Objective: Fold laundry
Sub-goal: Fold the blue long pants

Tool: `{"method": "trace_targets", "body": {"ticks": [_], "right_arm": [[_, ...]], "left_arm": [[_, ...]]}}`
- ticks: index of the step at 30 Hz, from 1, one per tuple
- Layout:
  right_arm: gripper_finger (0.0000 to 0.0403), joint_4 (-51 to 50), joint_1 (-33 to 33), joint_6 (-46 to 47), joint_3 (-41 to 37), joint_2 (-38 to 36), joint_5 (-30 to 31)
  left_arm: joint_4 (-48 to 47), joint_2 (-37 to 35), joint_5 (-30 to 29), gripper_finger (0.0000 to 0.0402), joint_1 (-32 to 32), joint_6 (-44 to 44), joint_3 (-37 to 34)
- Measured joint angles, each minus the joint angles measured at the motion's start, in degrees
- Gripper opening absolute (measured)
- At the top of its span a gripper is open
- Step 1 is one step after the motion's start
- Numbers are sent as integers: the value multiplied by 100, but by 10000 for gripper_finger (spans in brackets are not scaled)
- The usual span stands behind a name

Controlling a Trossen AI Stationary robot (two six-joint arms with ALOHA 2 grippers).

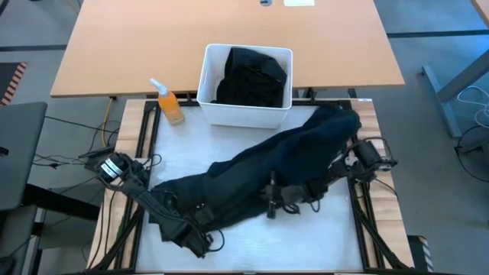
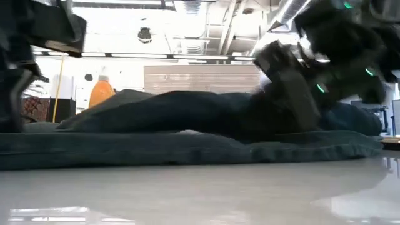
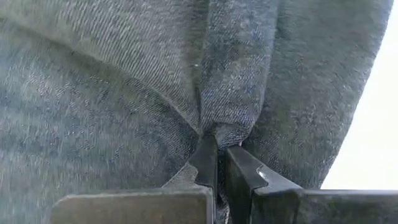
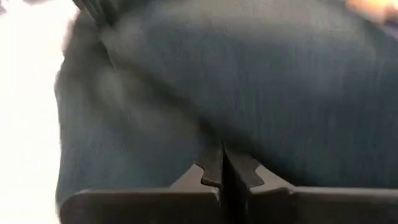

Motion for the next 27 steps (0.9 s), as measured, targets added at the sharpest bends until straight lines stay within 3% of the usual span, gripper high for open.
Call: {"method": "trace_targets", "body": {"ticks": [3, 6, 11, 13, 19, 23, 27], "right_arm": [[24, -572, -56, -594, 238, -594, -157], [24, -1991, -71, -840, 266, -1565, -49], [24, -5281, -173, 132, 250, -2912, -301], [24, -5767, -150, 532, 14, -3102, -298], [24, -4229, -393, 1051, -1048, -2851, -147], [24, -2786, -763, 1320, -1569, -2178, 697], [23, -2451, -1143, 1992, -1628, -1563, 1495]], "left_arm": [[-307, 4, 221, 0, -122, -481, -6], [-466, 8, 360, 0, -230, -871, -11], [-504, 15, 353, 0, -349, -1366, -14], [-493, 17, 263, 0, -359, -1456, -17], [-444, 20, 250, 0, -332, -1356, -17], [-412, 22, 301, 0, -332, -1342, -19], [-338, 22, 380, 0, -377, -1437, -17]]}}
